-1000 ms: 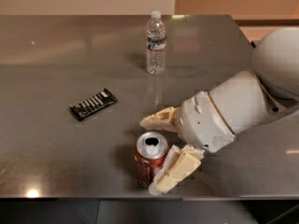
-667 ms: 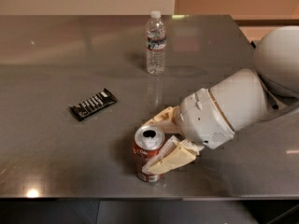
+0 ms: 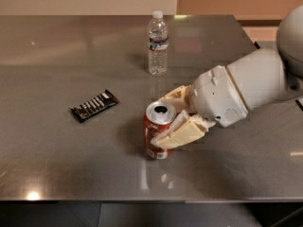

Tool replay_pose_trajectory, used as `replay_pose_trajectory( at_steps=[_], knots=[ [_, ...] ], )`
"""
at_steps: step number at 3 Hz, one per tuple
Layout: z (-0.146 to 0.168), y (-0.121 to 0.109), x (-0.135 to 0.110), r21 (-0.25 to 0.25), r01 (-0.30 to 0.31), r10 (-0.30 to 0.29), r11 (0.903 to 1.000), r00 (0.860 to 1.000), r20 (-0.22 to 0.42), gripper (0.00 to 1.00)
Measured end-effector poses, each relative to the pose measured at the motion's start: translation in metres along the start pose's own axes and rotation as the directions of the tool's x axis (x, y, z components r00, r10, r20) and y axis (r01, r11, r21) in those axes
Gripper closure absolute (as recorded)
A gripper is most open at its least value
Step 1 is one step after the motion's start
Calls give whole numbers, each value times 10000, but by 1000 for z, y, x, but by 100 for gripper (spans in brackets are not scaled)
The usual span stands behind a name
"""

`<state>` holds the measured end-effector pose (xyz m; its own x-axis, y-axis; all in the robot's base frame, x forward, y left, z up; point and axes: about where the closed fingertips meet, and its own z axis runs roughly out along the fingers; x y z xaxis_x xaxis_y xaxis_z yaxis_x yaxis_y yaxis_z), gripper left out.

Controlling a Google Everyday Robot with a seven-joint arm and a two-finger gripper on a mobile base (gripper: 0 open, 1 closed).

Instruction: Move coke can near water bottle

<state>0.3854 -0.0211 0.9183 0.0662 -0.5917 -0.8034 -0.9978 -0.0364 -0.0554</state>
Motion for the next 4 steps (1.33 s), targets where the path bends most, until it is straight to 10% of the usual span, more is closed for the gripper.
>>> replay_pose_trajectory(
  at_steps=[4],
  knots=[
    [-42, -132, 1, 2616, -185, 144, 9650, 9997, 176, 100]
  ],
)
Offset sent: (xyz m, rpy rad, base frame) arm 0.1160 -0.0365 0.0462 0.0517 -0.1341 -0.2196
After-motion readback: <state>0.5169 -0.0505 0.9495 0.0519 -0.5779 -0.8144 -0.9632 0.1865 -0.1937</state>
